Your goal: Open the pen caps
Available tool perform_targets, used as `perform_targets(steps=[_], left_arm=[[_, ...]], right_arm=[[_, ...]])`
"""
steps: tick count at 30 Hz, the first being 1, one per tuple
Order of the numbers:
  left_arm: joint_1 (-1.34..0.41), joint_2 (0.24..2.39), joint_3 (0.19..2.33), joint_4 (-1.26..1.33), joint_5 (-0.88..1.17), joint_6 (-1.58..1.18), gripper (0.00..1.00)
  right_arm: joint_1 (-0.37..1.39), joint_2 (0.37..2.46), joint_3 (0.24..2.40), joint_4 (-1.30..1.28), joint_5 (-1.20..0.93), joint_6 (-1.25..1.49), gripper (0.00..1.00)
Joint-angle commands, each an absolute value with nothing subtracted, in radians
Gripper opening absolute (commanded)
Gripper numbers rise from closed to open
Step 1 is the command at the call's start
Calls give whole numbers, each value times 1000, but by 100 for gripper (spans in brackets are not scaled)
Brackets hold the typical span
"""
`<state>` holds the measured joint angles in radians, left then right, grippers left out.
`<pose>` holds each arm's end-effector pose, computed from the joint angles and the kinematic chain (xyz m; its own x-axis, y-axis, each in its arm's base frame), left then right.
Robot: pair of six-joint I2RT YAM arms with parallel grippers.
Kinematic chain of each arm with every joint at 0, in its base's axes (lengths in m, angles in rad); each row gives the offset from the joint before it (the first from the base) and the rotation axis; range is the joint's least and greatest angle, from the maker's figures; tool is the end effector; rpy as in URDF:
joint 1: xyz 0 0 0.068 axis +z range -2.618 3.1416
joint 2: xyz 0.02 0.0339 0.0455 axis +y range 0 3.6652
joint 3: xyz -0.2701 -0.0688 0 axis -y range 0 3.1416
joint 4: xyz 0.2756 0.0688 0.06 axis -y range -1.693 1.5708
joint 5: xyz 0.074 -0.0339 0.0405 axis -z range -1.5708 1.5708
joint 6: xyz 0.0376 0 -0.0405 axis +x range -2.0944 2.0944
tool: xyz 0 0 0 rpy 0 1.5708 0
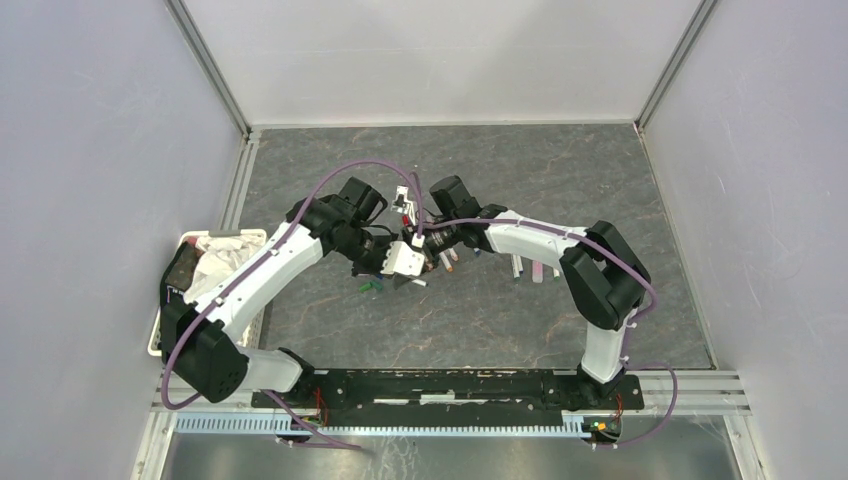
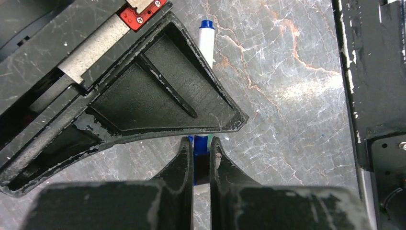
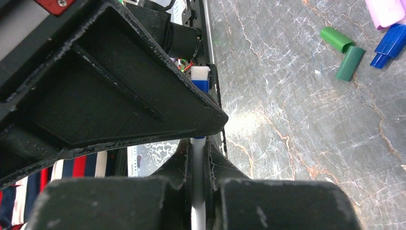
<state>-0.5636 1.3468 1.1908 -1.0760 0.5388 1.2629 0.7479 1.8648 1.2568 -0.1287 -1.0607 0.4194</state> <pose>0.2238 -0.1642 0.2931 0.3327 0.7573 -0.5619 0.9424 -0.2879 0.1701 0.2908 0.3146 0.2018 -0.7780 -0.4506 -0.4377 -0.5355 0.1115 0.8371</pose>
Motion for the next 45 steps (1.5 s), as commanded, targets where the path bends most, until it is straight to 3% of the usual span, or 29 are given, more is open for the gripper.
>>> perform_targets(steps=[1, 5, 11, 17, 24, 26, 29, 37, 45], left_arm=[[-568, 1313, 1204, -1075, 454, 1319, 2], [-522, 1325, 1181, -1033, 335, 1369, 2], [-345, 1397, 1239, -1010, 330, 1449, 2], [-321, 1419, 1186, -908, 294, 1459, 2], [-321, 1533, 1151, -712, 382, 1212, 3], [-314, 1591, 1149, -666, 380, 1139, 12], [-307, 1691, 1180, -644, 372, 1032, 17], [-305, 1783, 1172, -605, 354, 929, 28], [-305, 1774, 1162, -638, 395, 917, 51]], right_arm=[[745, 1846, 1290, -158, -1048, 375, 0], [733, 1797, 1235, -261, -1019, 277, 0], [692, 1710, 1122, -403, -933, 131, 0], [630, 1633, 1058, -441, -857, 100, 0], [375, 1476, 947, -383, -394, 258, 0], [282, 1420, 890, -347, -272, 296, 0], [210, 1377, 830, -301, -183, 322, 0], [200, 1393, 768, -257, 99, 310, 0], [200, 1456, 745, -222, 189, 290, 3]])
